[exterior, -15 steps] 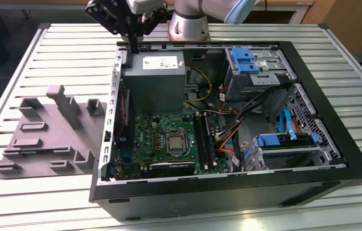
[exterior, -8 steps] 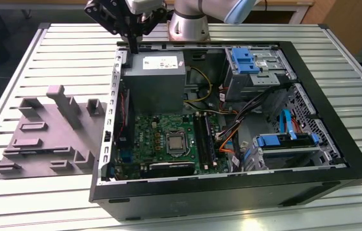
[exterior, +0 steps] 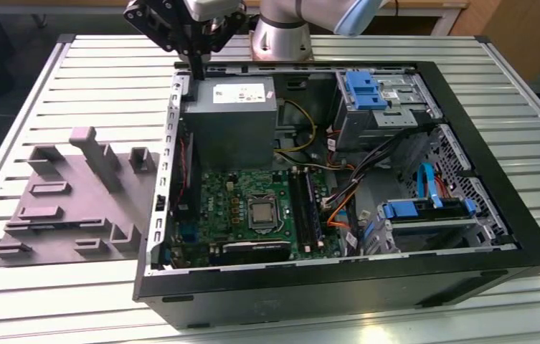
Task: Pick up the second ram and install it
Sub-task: 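Reach for the second ram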
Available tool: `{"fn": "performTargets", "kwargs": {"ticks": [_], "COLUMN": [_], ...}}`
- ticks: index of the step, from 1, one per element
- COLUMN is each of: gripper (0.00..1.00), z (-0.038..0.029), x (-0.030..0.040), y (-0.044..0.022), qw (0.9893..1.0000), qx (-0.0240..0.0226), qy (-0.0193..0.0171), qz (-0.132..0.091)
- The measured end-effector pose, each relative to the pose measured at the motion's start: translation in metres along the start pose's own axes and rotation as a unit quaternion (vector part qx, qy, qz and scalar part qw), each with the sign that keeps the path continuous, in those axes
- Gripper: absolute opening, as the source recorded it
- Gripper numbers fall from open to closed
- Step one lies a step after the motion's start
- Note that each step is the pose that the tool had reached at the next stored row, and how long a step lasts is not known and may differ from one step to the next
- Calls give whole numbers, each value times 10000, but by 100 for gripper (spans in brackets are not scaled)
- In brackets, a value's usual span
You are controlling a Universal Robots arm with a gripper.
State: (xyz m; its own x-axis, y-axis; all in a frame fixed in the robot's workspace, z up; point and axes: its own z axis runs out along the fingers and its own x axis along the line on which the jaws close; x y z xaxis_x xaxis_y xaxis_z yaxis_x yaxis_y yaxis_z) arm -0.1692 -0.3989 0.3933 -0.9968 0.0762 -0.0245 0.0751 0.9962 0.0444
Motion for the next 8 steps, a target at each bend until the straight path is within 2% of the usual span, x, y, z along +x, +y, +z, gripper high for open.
{"fn": "performTargets", "kwargs": {"ticks": [8], "gripper": [11], "z": [-1], "x": [24], "y": [-2], "qw": [10000], "qx": [0], "qy": [0], "qz": [0]}}
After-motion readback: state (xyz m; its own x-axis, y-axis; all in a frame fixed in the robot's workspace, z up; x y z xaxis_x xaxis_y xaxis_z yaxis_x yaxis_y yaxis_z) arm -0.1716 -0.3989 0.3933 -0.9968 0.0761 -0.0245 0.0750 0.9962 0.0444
